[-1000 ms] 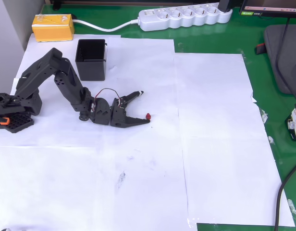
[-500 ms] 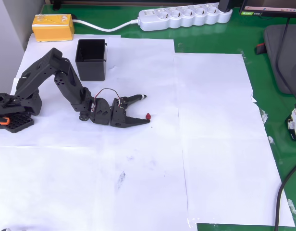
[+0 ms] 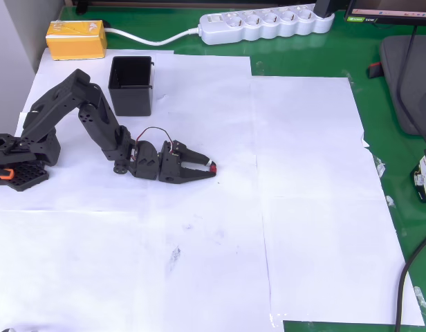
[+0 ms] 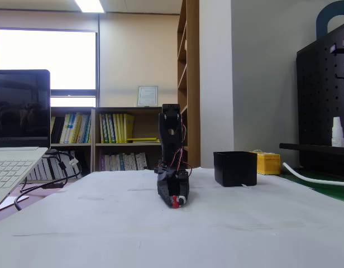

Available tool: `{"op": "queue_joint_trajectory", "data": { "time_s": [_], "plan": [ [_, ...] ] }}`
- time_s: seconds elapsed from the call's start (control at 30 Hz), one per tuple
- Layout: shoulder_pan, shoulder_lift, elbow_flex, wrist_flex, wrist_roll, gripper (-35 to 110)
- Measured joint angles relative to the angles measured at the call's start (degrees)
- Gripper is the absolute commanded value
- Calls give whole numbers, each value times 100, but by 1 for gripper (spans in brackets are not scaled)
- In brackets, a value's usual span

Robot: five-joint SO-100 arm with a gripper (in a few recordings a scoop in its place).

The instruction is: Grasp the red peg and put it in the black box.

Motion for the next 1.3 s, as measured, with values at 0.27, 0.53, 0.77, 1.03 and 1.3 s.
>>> {"op": "queue_joint_trajectory", "data": {
  "time_s": [0.27,0.53,0.77,1.03,1.3],
  "plan": [
    [0,-18,-18,26,-35,0],
    [18,-1037,-431,1169,18,0],
    [0,-2479,-308,2918,325,0],
    [-255,-4025,413,5634,765,0],
    [-642,-5071,2074,9097,1406,0]
  ]
}}
